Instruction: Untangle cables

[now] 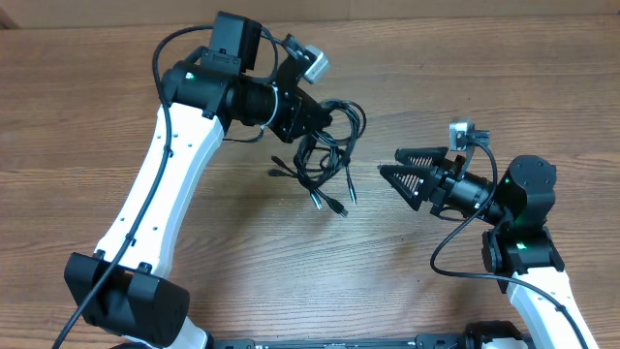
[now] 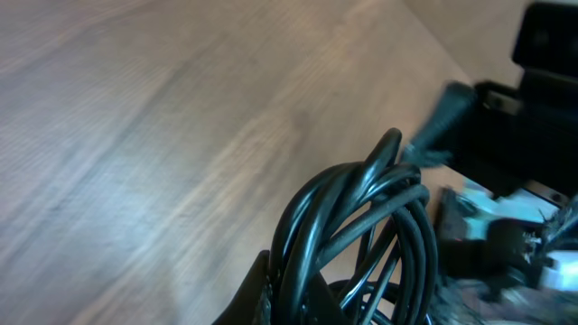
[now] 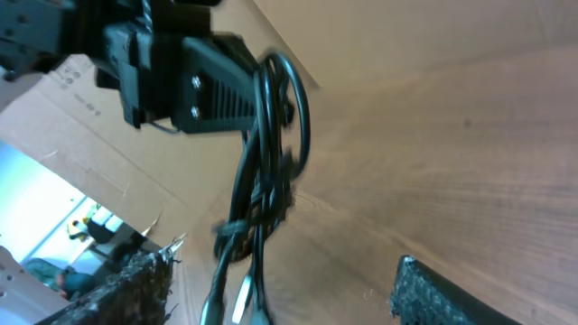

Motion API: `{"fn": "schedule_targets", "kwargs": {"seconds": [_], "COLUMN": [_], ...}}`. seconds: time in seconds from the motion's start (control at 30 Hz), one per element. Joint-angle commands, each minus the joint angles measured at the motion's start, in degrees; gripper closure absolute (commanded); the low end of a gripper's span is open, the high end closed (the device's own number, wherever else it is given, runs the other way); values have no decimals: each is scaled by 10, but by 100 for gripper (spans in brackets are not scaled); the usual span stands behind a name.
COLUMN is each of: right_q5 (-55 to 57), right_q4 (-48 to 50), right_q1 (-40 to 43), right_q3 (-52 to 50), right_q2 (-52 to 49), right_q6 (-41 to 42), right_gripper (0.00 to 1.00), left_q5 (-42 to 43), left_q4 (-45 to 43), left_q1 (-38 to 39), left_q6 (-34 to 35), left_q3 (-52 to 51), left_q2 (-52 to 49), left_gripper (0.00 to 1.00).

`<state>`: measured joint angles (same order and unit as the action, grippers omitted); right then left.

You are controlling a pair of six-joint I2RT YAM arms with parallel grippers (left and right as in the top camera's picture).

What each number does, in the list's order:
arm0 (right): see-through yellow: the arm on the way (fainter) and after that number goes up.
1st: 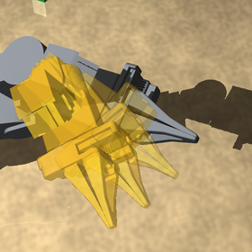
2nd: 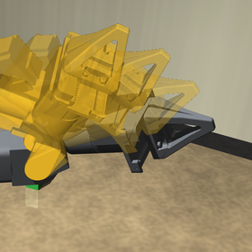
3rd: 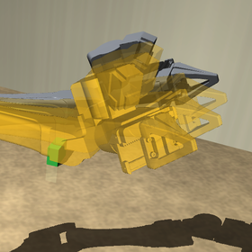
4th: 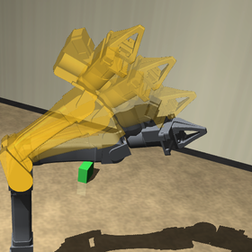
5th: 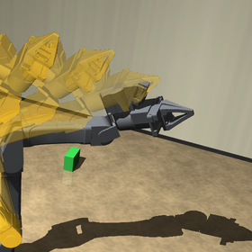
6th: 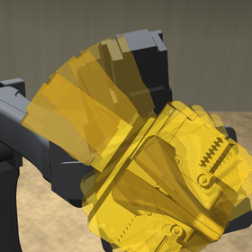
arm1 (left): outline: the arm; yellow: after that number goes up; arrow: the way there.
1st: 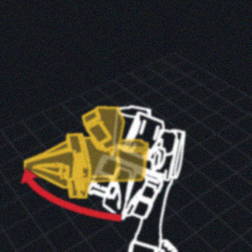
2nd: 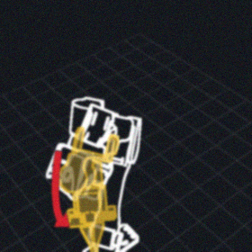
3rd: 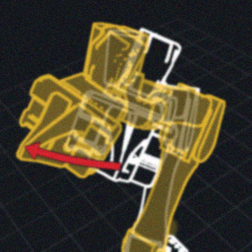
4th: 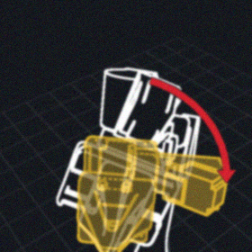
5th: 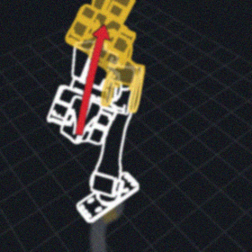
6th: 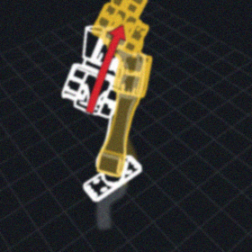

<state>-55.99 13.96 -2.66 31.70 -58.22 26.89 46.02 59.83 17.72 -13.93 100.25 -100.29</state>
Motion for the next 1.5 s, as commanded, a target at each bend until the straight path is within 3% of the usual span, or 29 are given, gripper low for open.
{"fn": "schedule_targets", "kwargs": {"seconds": [0.0, 0.43, 0.47, 0.57, 0.6, 0.73, 0.8, 0.83, 0.87, 0.9, 1.2, 1.33, 1.47], "right_q5": [-2, -7, -7, -21, -25, -33, -33, -33, -33, -33, 2, 48, 103], "right_q4": [34, 47, 47, 47, 47, 47, 47, 47, 47, 47, 44, 4, -62], "right_q1": [1, 1, 1, 1, 1, 1, 1, 1, 1, 1, 11, 40, 72], "right_q3": [15, 15, 15, 15, 15, 15, 15, 15, 15, 15, 15, 15, 15], "right_q2": [-1, -5, -6, -6, -6, -6, -6, -6, -6, -6, -6, -6, -7], "right_q6": [30, 33, 33, 33, 33, 33, 33, 33, 33, 33, 117, 178, 247], "right_gripper": [20, 21, 34, 90, 96, 96, 96, 96, 96, 96, 96, 96, 96], "left_q5": [63, 60, 56, 13, 12, 14, 14, 14, 14, 14, 8, -81, -92], "left_q4": [3, -5, -5, -5, -5, -12, -13, -14, -14, -14, -2, 2, 13], "left_q1": [23, 84, 86, 91, 92, 94, 94, 94, 94, 94, 92, 92, 92], "left_q6": [-20, -41, -40, -21, -21, -21, -21, -21, -21, -21, -17, 62, 71], "left_q3": [12, 12, 12, 12, 12, 12, 12, 12, 12, 12, 12, 12, 12], "left_q2": [10, 10, 10, 10, 10, 10, 10, 10, 10, 10, 10, 11, 17], "left_gripper": [96, 96, 96, 96, 96, 95, 85, 63, 23, 0, 0, 0, 0]}}
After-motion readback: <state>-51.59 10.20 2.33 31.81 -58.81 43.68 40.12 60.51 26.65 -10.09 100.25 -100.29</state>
